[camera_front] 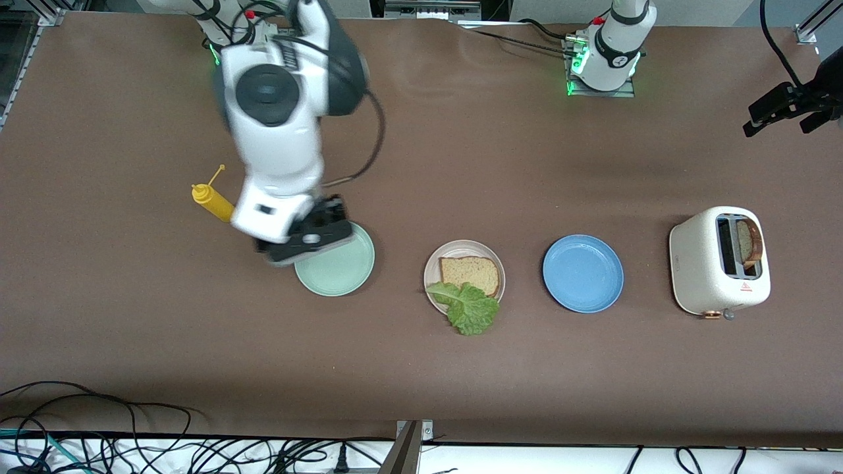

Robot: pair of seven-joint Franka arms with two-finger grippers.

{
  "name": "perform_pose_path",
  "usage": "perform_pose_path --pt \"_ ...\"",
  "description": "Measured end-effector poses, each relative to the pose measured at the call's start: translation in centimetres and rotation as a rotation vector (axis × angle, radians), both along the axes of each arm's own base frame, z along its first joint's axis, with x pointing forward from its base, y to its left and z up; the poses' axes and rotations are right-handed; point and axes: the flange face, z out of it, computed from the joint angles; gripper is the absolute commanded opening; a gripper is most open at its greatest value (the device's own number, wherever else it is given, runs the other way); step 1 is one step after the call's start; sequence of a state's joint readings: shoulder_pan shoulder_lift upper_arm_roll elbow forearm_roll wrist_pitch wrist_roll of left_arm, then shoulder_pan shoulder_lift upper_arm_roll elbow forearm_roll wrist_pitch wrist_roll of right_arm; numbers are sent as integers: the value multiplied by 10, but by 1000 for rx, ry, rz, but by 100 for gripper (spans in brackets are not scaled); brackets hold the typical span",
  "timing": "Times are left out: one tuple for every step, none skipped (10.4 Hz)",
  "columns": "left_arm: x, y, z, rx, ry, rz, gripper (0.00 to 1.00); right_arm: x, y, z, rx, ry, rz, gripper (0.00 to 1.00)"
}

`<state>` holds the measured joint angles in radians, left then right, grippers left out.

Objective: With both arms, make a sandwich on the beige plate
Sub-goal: 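Move the right gripper back toward the yellow mustard bottle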

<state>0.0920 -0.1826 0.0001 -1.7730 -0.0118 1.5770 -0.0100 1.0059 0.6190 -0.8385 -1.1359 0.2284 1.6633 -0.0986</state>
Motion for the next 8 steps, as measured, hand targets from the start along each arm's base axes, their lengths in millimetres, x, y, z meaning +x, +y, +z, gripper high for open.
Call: perform_pose_path --pt "0 0 0 0 0 0 100 3 -42 14 -10 27 -37 100" --pt "0 0 0 0 0 1 100 3 -81 22 -15 65 -77 100" --pt "0 2 0 0 0 3 100 3 -121 26 -20 100 -113 100" --pt "0 4 0 -1 0 7 100 2 -161 26 -19 132 -116 100" --pt "0 8 -1 -1 1 15 100 -2 -202 24 3 165 -106 100" --pt "0 10 -1 -2 1 20 100 -9 -241 19 40 195 -100 100" --pt "0 12 -1 -2 2 22 100 -15 -272 13 74 213 -92 100" --pt "0 12 -1 -2 3 24 100 -20 -293 6 99 217 -76 100"
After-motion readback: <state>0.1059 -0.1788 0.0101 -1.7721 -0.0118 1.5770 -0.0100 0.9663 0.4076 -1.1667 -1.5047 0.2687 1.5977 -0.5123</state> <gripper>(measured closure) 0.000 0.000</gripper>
